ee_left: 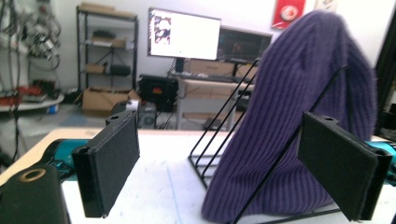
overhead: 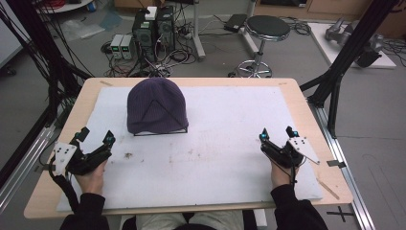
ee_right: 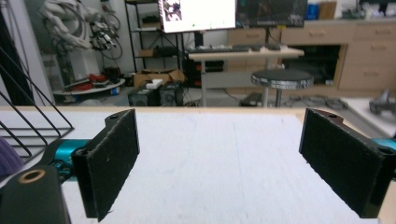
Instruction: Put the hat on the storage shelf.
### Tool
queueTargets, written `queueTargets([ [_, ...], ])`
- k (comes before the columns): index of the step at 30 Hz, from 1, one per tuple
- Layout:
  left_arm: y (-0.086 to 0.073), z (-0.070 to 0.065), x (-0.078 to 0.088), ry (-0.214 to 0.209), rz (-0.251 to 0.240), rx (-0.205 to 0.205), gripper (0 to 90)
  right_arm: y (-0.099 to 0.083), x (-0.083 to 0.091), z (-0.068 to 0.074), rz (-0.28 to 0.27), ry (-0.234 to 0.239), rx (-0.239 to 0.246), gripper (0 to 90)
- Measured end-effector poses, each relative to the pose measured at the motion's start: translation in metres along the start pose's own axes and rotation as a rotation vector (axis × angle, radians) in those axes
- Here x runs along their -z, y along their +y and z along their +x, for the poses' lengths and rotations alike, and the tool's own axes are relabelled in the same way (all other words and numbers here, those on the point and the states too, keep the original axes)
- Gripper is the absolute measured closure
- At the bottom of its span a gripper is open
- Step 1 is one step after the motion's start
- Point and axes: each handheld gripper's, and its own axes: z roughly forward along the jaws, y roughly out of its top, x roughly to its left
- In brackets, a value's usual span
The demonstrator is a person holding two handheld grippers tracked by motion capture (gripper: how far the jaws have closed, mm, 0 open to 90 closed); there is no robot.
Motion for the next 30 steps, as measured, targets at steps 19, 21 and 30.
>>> queueTargets([
  [19,-0.005,0.006,0.009,0.038,-0.002,0.016,14.9,-0.006,-0.003,0.005,0.013,0.036,0.018,11.4],
  [21,-0.005,0.005,0.009,0.033,0.0,0.009,15.3,-0.006,-0.003,0.004,0.022,0.039,-0.002,11.4],
  [30,-0.005,0.002,0.008,-0.009,-0.006,0.028,15.6,-0.006,-0.003,0.003,0.026,0.052,-0.014,11.4],
])
